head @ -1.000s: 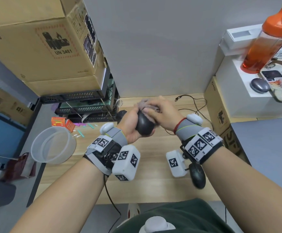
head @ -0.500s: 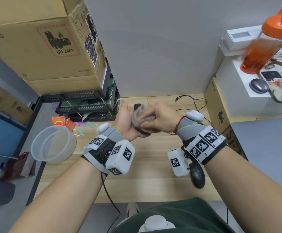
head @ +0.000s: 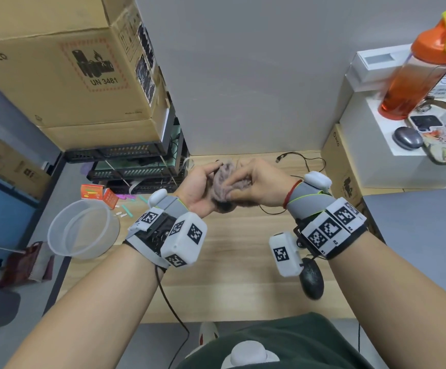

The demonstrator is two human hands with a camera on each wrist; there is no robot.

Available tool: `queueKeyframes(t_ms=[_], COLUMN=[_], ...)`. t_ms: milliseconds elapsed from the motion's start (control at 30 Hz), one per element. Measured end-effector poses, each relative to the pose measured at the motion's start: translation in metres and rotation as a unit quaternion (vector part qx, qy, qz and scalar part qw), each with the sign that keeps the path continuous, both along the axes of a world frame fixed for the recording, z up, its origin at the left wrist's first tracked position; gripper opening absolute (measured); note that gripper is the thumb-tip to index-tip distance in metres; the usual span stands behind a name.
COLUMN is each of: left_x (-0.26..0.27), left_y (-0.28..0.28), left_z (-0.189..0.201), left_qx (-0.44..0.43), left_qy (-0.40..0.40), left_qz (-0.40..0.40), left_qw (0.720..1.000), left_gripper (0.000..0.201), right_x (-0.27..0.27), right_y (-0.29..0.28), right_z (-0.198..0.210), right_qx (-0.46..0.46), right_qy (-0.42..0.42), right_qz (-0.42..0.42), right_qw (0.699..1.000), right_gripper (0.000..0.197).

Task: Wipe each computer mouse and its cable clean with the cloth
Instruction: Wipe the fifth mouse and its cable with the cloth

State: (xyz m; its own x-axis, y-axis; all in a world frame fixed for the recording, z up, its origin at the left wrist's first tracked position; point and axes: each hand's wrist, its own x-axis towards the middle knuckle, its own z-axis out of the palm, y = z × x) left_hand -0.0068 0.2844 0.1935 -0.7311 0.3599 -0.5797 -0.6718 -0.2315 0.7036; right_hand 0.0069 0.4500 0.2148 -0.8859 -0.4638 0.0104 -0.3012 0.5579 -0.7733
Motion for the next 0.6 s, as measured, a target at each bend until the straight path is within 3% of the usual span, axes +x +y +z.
queueKeyframes(t_ms=[100,267,367,467,533,600], left_x=[0.0,0.002,0.0,-0.007,-0.009,-0.006], left_y=[-0.001,0.0,0.001,-0.002,-0.004,-0.001], left_z=[-0.001,-0.003,-0.001,-0.003,-0.003,-0.003], left_qx=[-0.006,-0.026,-0.038,-0.021,-0.051,-0.071], left_qy=[0.0,-0.009,-0.02,-0.02,-0.021,-0.026], left_qz=[-0.005,-0.013,0.008,0.055,0.05,0.021], left_qw=[1.0,1.0,0.999,0.998,0.997,0.997], left_gripper=[0.033,0.035,0.053,0.058,0.053,0.044], right_x=[0.0,-0.015,-0.009,-0.002,-0.005,-0.012], right_y=[0.001,-0.003,-0.007,-0.004,0.0,-0.001], right_z=[0.003,-0.001,-0.003,-0.006,-0.008,-0.011], right_qx=[0.032,0.028,0.041,0.082,0.066,0.022], right_qy=[-0.028,0.058,0.031,-0.021,-0.018,0.023], right_qz=[0.038,-0.109,-0.018,0.07,0.054,-0.024], right_qw=[0.998,0.992,0.999,0.994,0.996,0.999], right_gripper=[0.02,0.02,0.021,0.022,0.022,0.021])
